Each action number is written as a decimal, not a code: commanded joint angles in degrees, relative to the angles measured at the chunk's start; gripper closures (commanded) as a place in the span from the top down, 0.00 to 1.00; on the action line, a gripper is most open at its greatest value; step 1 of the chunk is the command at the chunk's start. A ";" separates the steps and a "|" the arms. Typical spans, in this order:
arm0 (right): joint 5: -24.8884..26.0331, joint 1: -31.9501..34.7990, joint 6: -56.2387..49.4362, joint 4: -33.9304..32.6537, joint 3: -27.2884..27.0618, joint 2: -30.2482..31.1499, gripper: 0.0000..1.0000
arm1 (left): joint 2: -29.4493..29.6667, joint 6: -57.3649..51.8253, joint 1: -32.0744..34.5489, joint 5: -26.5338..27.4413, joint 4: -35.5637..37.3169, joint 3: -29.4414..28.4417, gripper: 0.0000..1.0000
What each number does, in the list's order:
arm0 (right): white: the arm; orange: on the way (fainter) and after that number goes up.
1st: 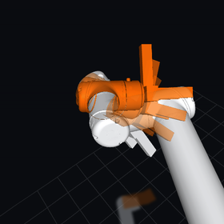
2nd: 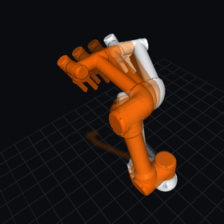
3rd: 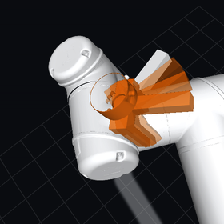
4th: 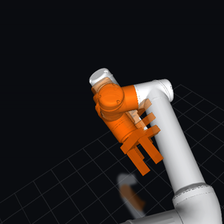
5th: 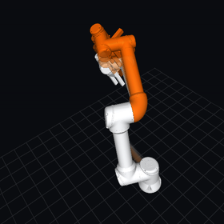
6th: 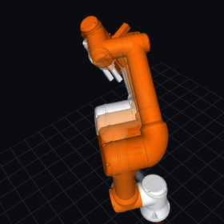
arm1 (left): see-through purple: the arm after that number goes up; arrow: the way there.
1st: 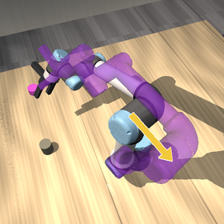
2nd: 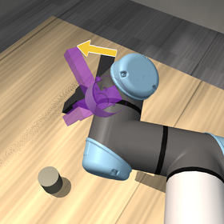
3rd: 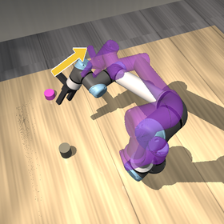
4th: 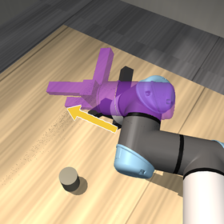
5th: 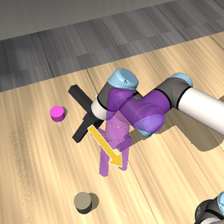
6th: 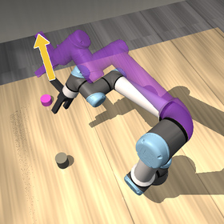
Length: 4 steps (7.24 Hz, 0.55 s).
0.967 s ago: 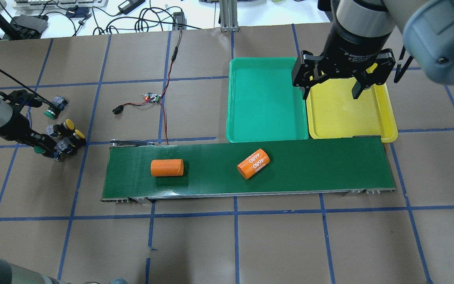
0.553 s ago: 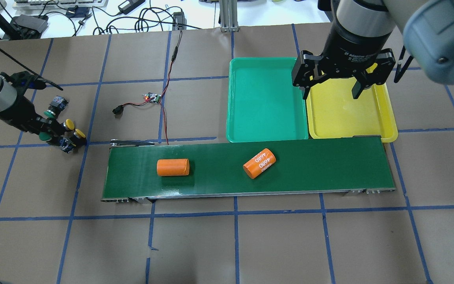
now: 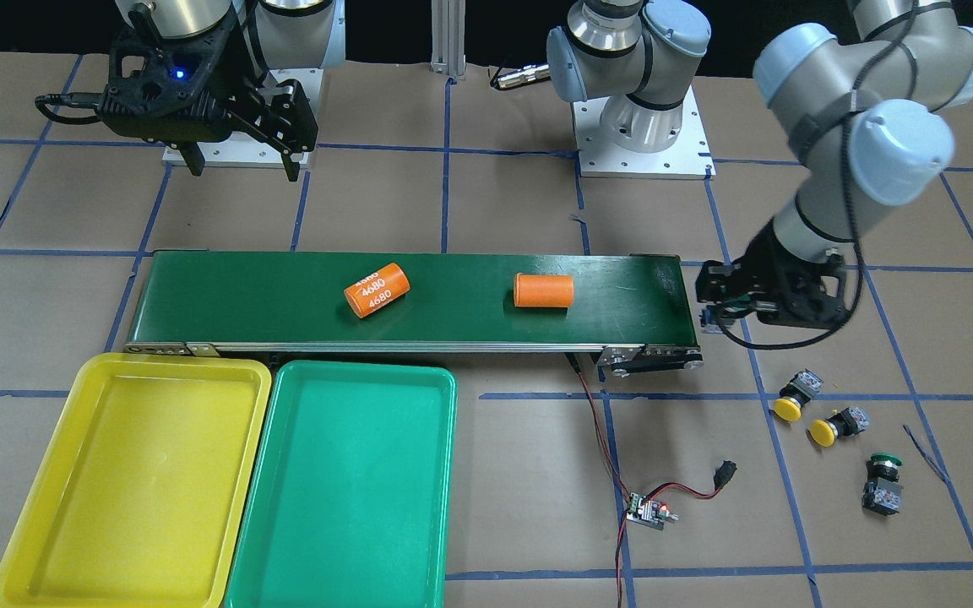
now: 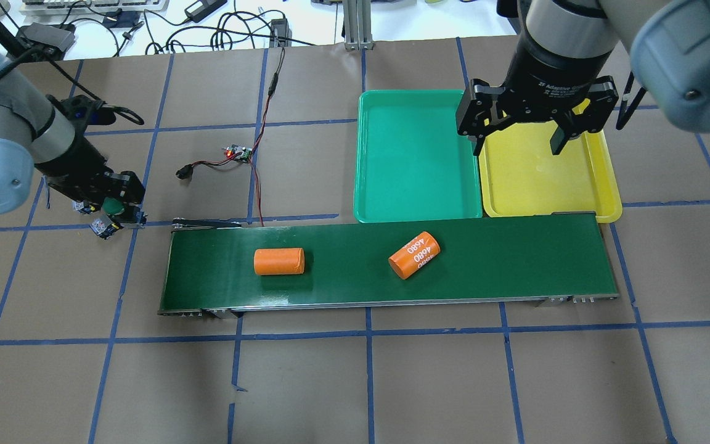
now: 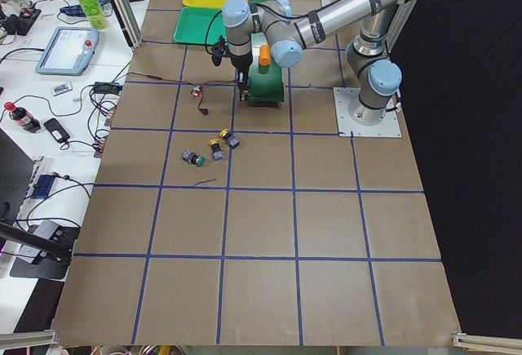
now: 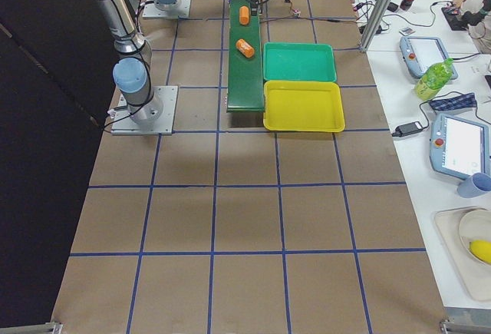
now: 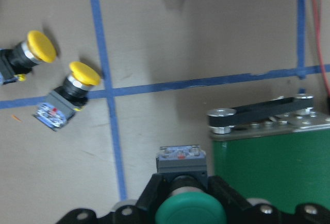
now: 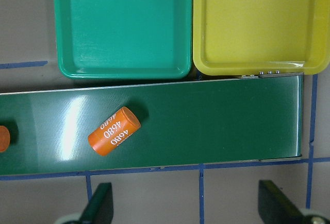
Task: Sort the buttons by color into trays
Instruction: 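Place the green button on the belt and release it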
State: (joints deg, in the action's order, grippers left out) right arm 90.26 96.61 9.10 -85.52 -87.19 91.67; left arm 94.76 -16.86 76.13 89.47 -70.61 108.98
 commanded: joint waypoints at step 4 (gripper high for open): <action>0.00 -0.02 -0.05 0.00 0.00 0.00 1.00 | -0.28 8.68 6.57 0.09 0.47 4.65 0.36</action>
State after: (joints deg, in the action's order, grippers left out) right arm 90.26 96.59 9.06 -85.52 -87.19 91.67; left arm 94.58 -8.67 81.82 89.45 -70.11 112.72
